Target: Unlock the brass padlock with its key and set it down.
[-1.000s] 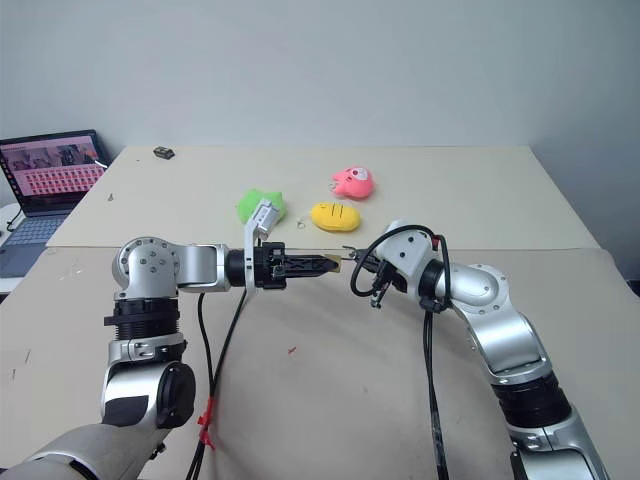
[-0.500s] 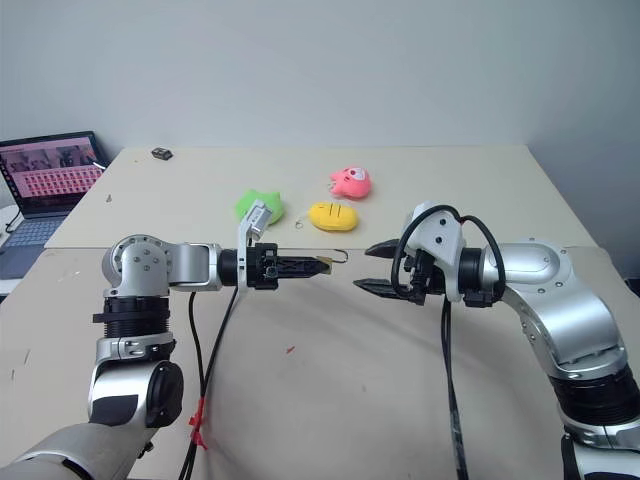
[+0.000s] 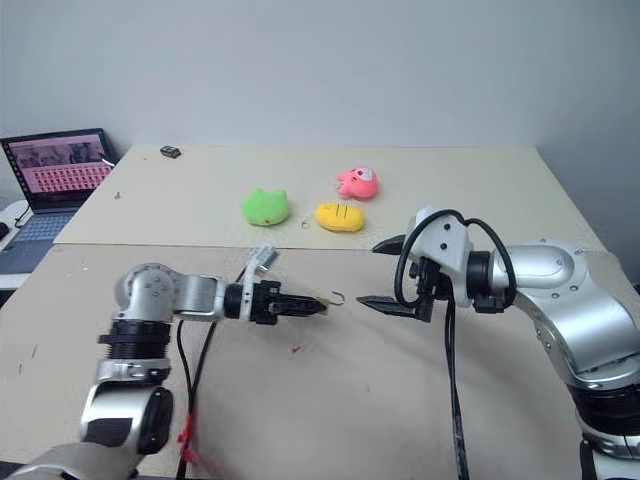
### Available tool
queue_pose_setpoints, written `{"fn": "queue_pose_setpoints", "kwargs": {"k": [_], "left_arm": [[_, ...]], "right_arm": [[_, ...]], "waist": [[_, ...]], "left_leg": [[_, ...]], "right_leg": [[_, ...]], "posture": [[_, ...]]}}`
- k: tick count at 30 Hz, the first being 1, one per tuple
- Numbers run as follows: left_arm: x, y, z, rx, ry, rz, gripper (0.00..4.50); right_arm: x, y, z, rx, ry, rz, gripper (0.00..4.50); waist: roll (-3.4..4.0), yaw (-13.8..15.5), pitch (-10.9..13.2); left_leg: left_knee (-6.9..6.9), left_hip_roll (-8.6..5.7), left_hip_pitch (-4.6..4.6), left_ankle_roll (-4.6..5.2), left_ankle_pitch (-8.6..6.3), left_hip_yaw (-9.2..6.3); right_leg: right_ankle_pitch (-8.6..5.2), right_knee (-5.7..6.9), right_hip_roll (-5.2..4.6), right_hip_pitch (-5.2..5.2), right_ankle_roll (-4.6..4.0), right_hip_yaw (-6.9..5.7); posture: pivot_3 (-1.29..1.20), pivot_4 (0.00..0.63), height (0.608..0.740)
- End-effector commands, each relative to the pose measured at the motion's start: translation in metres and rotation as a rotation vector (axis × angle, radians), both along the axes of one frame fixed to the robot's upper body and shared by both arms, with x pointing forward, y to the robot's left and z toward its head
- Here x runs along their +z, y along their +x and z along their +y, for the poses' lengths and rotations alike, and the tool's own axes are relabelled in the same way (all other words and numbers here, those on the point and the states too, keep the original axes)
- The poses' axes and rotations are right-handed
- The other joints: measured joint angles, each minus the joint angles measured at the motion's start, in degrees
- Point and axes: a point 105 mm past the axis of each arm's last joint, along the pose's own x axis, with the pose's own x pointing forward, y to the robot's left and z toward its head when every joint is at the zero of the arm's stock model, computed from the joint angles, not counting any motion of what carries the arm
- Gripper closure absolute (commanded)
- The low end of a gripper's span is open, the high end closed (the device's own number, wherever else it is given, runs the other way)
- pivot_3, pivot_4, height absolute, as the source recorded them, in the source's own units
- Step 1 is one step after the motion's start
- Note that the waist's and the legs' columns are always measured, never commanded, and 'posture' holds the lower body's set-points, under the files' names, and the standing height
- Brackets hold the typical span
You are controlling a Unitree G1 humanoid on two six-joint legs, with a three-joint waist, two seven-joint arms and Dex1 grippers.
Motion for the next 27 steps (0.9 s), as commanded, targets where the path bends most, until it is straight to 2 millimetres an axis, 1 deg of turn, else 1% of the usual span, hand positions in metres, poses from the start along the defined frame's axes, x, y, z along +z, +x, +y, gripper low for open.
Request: {"fn": "queue_pose_setpoints", "kwargs": {"k": [1, 3, 6, 8, 9, 10, 12, 13, 14, 16, 17, 18, 19, 21, 23, 24, 25, 26, 27], "left_arm": [[-0.016, 0.002, -0.002, 0.057, 0.087, 0.039, 4.46], [-0.022, -0.001, -0.009, 0.051, 0.103, 0.06, 4.46], [-0.021, -0.002, -0.015, 0.05, 0.091, 0.072, 4.46], [-0.02, -0.002, -0.016, 0.054, 0.074, 0.086, 3.43], [-0.02, -0.003, -0.016, 0.052, 0.067, 0.093, 3.15], [-0.021, -0.004, -0.015, 0.052, 0.064, 0.098, 2.76], [-0.022, -0.003, -0.009, 0.064, 0.074, 0.1, 2.13], [-0.023, -0.002, -0.004, 0.079, 0.081, 0.1, 1.68], [-0.024, 0.001, 0.004, 0.106, 0.096, 0.104, 1.48], [-0.025, 0.011, 0.027, 0.183, 0.122, 0.111, 0.67], [-0.024, 0.016, 0.039, 0.225, 0.137, 0.112, 0.44], [-0.022, 0.021, 0.054, 0.271, 0.15, 0.111, 0.07], [-0.02, 0.025, 0.066, 0.307, 0.16, 0.108, 0.07], [-0.013, 0.032, 0.089, 0.362, 0.181, 0.088, 0.07], [-0.004, 0.034, 0.106, 0.361, 0.256, 0.002, 0.07], [0.002, 0.034, 0.113, 0.337, 0.297, -0.085, 0.07], [0.005, 0.033, 0.115, 0.305, 0.323, -0.144, 0.07], [0.018, 0.035, 0.118, 0.275, 0.307, -0.257, 0.07], [0.032, 0.037, 0.119, 0.237, 0.29, -0.398, 0.07]], "right_arm": [[0.009, -0.002, 0.002, 0.012, -0.017, -0.093, 0.02], [0.006, -0.002, 0.0, 0.007, -0.032, -0.097, 0.02], [0.006, -0.002, 0.001, 0.009, -0.034, -0.105, 0.02], [0.005, -0.002, 0.002, 0.01, -0.034, -0.108, 0.0], [0.005, -0.002, 0.002, 0.011, -0.036, -0.109, 0.0], [0.005, -0.002, 0.002, 0.011, -0.037, -0.11, 0.0], [0.004, -0.002, 0.002, 0.012, -0.039, -0.111, 0.0], [0.003, -0.002, 0.002, 0.013, -0.039, -0.111, 0.0], [0.003, -0.002, 0.003, 0.013, -0.041, -0.114, 0.0], [0.002, -0.001, 0.003, 0.01, -0.044, -0.124, 0.0], [0.002, 0.0, 0.003, 0.008, -0.043, -0.129, 0.0], [0.003, 0.001, 0.004, 0.007, -0.04, -0.134, 0.0], [0.003, 0.002, 0.004, 0.007, -0.037, -0.138, 0.0], [0.004, 0.003, 0.006, 0.013, -0.033, -0.142, 0.0], [0.003, 0.004, 0.007, 0.021, -0.03, -0.143, 0.0], [0.003, 0.005, 0.008, 0.026, -0.026, -0.14, 0.0], [0.003, 0.005, 0.009, 0.03, -0.024, -0.139, 0.0], [0.003, 0.005, 0.01, 0.038, -0.015, -0.128, 0.0], [0.001, 0.004, 0.011, 0.046, -0.004, -0.105, 0.0]], "waist": [[-0.08, -0.21, 0.05], [-0.17, -0.36, 0.1], [-0.27, -0.39, 0.16], [-0.29, -0.39, 0.18], [-0.31, -0.39, 0.19], [-0.32, -0.41, 0.2], [-0.34, -0.43, 0.21], [-0.35, -0.45, 0.22], [-0.36, -0.55, 0.22], [-0.39, -0.85, 0.24], [-0.4, -0.92, 0.25], [-0.41, -1.08, 0.25], [-0.42, -1.23, 0.26], [-0.42, -1.59, 0.26], [-0.42, -1.88, 0.27], [-0.38, -1.94, 0.26], [-0.31, -2.01, 0.23], [-0.18, -2.05, 0.19], [-0.17, -1.97, 0.22]], "left_leg": [[0.0, 0.0, 0.01, 0.0, 0.0, -0.01], [-0.03, 0.0, 0.0, 0.0, 0.0, -0.02], [-0.09, 0.01, 0.06, -0.02, 0.01, -0.04], [-0.09, 0.01, 0.07, -0.05, 0.02, -0.04], [-0.09, 0.0, 0.08, -0.11, 0.06, -0.05], [-0.1, 0.0, 0.1, -0.15, 0.08, -0.05], [-0.09, -0.02, 0.15, -0.21, 0.11, -0.05], [-0.1, -0.05, 0.16, -0.23, 0.13, -0.05], [-0.1, -0.05, 0.18, -0.24, 0.13, -0.05], [-0.12, -0.05, 0.2, -0.26, 0.13, -0.06], [-0.15, -0.04, 0.23, -0.27, 0.14, -0.06], [-0.16, -0.03, 0.24, -0.28, 0.14, -0.06], [-0.19, -0.01, 0.28, -0.29, 0.15, -0.06], [-0.23, 0.08, 0.39, -0.41, 0.22, -0.05], [-0.29, 0.15, 0.56, -0.55, 0.3, -0.06], [-0.3, 0.19, 0.73, -0.59, 0.32, -0.07], [-0.31, 0.21, 0.8, -0.65, 0.35, -0.08], [-0.35, 0.21, 0.82, -0.77, 0.38, -0.08], [-0.44, 0.2, 0.84, -1.22, 0.43, -0.06]], "right_leg": [[0.0, -0.01, -0.01, 0.01, 0.02, 0.02], [0.0, -0.01, -0.02, 0.09, 0.04, 0.03], [-0.02, 0.02, -0.02, 0.17, 0.06, 0.0], [-0.02, 0.02, -0.02, 0.17, 0.06, 0.0], [-0.02, 0.02, -0.03, 0.18, 0.06, -0.01], [-0.03, 0.01, -0.04, 0.18, 0.07, -0.01], [-0.03, 0.01, -0.08, 0.18, 0.09, -0.01], [-0.05, 0.01, -0.11, 0.2, 0.12, -0.01], [-0.06, 0.01, -0.12, 0.22, 0.13, -0.01], [-0.08, 0.0, -0.11, 0.33, 0.16, -0.02], [-0.1, 0.01, -0.11, 0.41, 0.19, -0.02], [-0.12, 0.01, -0.1, 0.45, 0.23, -0.02], [-0.3, 0.02, -0.07, 0.5, 0.53, -0.02], [-0.33, 0.07, 0.04, 0.53, 0.59, -0.02], [-0.33, 0.09, 0.1, 0.53, 0.59, -0.05], [-0.33, 0.12, 0.15, 0.52, 0.59, -0.06], [-0.33, 0.11, 0.17, 0.52, 0.58, -0.07], [-0.33, 0.1, 0.17, 0.52, 0.58, -0.06], [-0.33, 0.11, 0.13, 0.49, 0.57, -0.06]], "posture": [[0.0, 0.15, 0.657], [0.0, 0.15, 0.657], [0.0, 0.15, 0.657], [0.0, 0.15, 0.657], [0.0, 0.15, 0.657], [0.0, 0.15, 0.657], [0.0, 0.15, 0.657], [0.0, 0.15, 0.657], [0.0, 0.15, 0.657], [0.0, 0.15, 0.657], [0.0, 0.15, 0.657], [0.0, 0.15, 0.657], [0.0, 0.15, 0.657], [0.0, 0.15, 0.657], [0.0, 0.15, 0.657], [0.0, 0.15, 0.657], [0.0, 0.15, 0.657], [0.0, 0.15, 0.657], [0.0, 0.15, 0.657]]}}
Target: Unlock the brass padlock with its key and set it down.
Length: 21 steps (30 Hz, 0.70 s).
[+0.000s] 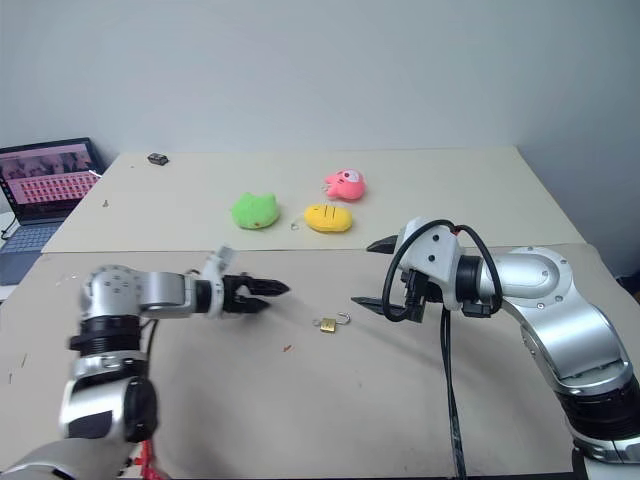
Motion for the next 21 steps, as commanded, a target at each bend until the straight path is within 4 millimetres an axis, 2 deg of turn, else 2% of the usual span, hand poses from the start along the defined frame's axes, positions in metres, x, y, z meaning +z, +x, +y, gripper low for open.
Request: {"fn": "queue_pose_setpoints", "kwargs": {"k": [1, 2, 4, 5, 6, 8, 10, 13, 16, 19, 21], "left_arm": [[0.043, 0.005, -0.006, -0.209, 0.03, -0.395, 0.07], [0.054, 0.003, -0.007, -0.278, 0.053, -0.521, 0.07], [0.065, -0.016, -0.011, -0.42, 0.03, -0.585, 0.07], [0.069, -0.026, -0.012, -0.483, 0.025, -0.618, 0.07], [0.075, -0.033, -0.014, -0.546, 0.046, -0.723, 0.07], [0.077, -0.034, -0.009, -0.588, 0.181, -0.876, 0.07], [0.078, -0.035, -0.005, -0.601, 0.233, -0.915, 0.07], [0.081, -0.042, -0.002, -0.643, 0.255, -0.949, 0.07], [0.084, -0.05, -0.005, -0.724, 0.292, -0.944, 0.07], [0.097, -0.047, -0.013, -0.722, 0.293, -0.986, 0.07], [0.093, -0.04, -0.014, -0.715, 0.325, -0.94, 0.07]], "right_arm": [[0.006, -0.003, 0.005, 0.045, 0.033, 0.009, 0.0], [0.003, -0.005, 0.005, 0.052, 0.036, 0.043, 0.0], [-0.007, -0.01, 0.0, 0.063, 0.02, 0.119, 0.0], [-0.012, -0.011, -0.003, 0.061, 0.014, 0.145, 0.0], [-0.015, -0.01, -0.008, 0.044, 0.007, 0.162, 0.0], [-0.014, -0.007, -0.019, 0.001, 0.012, 0.172, 0.0], [-0.009, -0.006, -0.028, -0.036, 0.03, 0.184, 0.0], [-0.011, -0.01, -0.038, -0.076, 0.024, 0.219, 0.0], [-0.01, -0.015, -0.036, -0.094, 0.059, 0.222, 0.0], [-0.008, -0.015, -0.037, -0.13, 0.094, 0.216, 0.0], [-0.007, -0.014, -0.042, -0.159, 0.086, 0.219, 0.0]], "waist": [[0.0, 0.29, 0.03], [-0.03, 0.57, 0.08], [-0.01, 1.17, 0.07], [0.0, 1.38, 0.06], [0.03, 1.63, 0.05], [0.14, 2.17, -0.02], [0.16, 2.7, -0.02], [0.15, 2.95, 0.0], [0.11, 2.67, 0.02], [0.1, 2.58, 0.07], [0.1, 2.55, 0.08]], "left_leg": [[-0.06, 0.04, -0.02, -0.48, 0.05, 0.0], [-0.07, 0.01, -0.09, -0.57, 0.06, 0.0], [-0.04, 0.0, -0.33, -1.09, 0.02, 0.04], [0.02, -0.04, -0.44, -1.08, 0.01, 0.05], [0.06, -0.07, -0.57, -1.01, -0.03, 0.07], [0.16, -0.06, -0.7, -0.56, -0.29, 0.06], [0.32, -0.18, -0.8, -0.08, -0.57, 0.11], [0.37, -0.18, -0.85, 0.15, -0.69, 0.07], [0.37, -0.15, -0.76, 0.46, -0.88, 0.07], [0.37, -0.04, -0.78, 0.5, -0.88, 0.07], [0.36, -0.03, -0.77, 0.56, -0.84, 0.07]], "right_leg": [[0.01, -0.03, 0.01, -0.02, -0.01, -0.01], [0.01, -0.04, -0.04, -0.04, -0.05, -0.03], [0.24, -0.1, -0.12, -0.19, -0.47, -0.05], [0.24, -0.14, -0.17, -0.25, -0.47, -0.05], [0.24, -0.15, -0.22, -0.28, -0.46, -0.05], [0.2, -0.15, -0.31, -0.26, -0.38, -0.08], [0.1, -0.18, -0.45, -0.27, -0.23, -0.02], [0.09, -0.32, -0.38, -0.26, -0.23, -0.05], [0.04, -0.5, -0.3, -0.18, -0.27, -0.05], [-0.03, -0.46, -0.14, -0.12, -0.31, -0.04], [-0.22, -0.41, -0.1, 0.0, -0.07, -0.04]], "posture": [[0.0, 0.15, 0.657], [0.0, 0.15, 0.657], [0.0, 0.15, 0.657], [0.0, 0.15, 0.657], [0.0, 0.15, 0.657], [0.0, 0.15, 0.657], [0.0, 0.15, 0.657], [0.0, 0.15, 0.657], [0.0, 0.15, 0.657], [0.0, 0.15, 0.657], [0.0, 0.15, 0.657]]}}
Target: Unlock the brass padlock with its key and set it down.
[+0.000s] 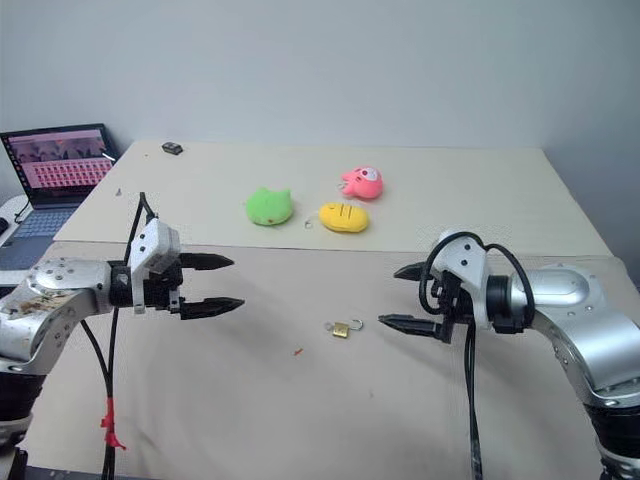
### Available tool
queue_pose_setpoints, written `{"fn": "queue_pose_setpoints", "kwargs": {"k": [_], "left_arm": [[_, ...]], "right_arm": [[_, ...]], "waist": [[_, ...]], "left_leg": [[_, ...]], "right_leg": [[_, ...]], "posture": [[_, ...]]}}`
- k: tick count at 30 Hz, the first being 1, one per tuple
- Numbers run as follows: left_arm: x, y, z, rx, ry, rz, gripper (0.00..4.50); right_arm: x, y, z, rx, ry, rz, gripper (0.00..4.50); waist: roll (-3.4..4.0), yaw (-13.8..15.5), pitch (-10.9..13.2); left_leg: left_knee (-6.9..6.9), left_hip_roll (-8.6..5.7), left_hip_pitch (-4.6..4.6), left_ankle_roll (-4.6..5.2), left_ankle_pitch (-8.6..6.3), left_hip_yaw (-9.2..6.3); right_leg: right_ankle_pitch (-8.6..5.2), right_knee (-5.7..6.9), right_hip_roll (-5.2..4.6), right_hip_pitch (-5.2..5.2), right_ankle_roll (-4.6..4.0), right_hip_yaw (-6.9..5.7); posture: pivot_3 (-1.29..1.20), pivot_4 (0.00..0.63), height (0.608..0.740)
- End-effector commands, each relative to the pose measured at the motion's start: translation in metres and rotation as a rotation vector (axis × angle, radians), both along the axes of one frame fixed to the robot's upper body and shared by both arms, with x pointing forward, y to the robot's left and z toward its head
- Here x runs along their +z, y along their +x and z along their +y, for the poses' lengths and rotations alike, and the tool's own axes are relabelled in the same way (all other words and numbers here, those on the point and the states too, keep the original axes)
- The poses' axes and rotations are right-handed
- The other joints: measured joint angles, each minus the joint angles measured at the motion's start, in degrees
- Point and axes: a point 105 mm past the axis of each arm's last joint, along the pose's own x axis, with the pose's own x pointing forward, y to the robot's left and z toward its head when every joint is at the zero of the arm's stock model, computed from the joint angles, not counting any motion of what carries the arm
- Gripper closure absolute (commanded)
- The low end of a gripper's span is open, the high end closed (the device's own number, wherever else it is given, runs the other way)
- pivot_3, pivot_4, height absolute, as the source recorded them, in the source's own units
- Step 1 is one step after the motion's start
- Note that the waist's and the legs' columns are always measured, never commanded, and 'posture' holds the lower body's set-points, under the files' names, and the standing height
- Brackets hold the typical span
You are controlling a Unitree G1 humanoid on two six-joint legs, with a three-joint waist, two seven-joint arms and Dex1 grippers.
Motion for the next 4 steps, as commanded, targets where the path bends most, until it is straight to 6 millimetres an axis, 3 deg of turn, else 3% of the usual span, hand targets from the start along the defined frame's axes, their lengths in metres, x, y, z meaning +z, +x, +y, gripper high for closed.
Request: {"fn": "queue_pose_setpoints", "kwargs": {"k": [1, 4], "left_arm": [[0.007, 0.006, -0.0073, 0.009, 0.032, -0.01, 0.07], [0.0089, 0.0069, -0.0137, -0.014, 0.002, 0.019, 0.07]], "right_arm": [[0.0158, 0.0006, -0.0089, -0.049, -0.005, -0.054, 0.0], [0.0196, 0.0034, -0.0136, -0.066, -0.019, -0.067, 0.0]], "waist": [[0.0, -0.01, 0.0], [0.02, -0.07, 0.02]], "left_leg": [[0.0, 0.0, 0.05, 0.04, 0.02, 0.0], [0.02, -0.02, 0.17, 0.09, 0.06, 0.03]], "right_leg": [[-0.08, 0.04, 0.01, 0.04, 0.15, 0.0], [-0.11, 0.19, 0.01, 0.06, 0.19, 0.06]], "posture": [[0.0, 0.15, 0.657], [0.0, 0.15, 0.657]]}}
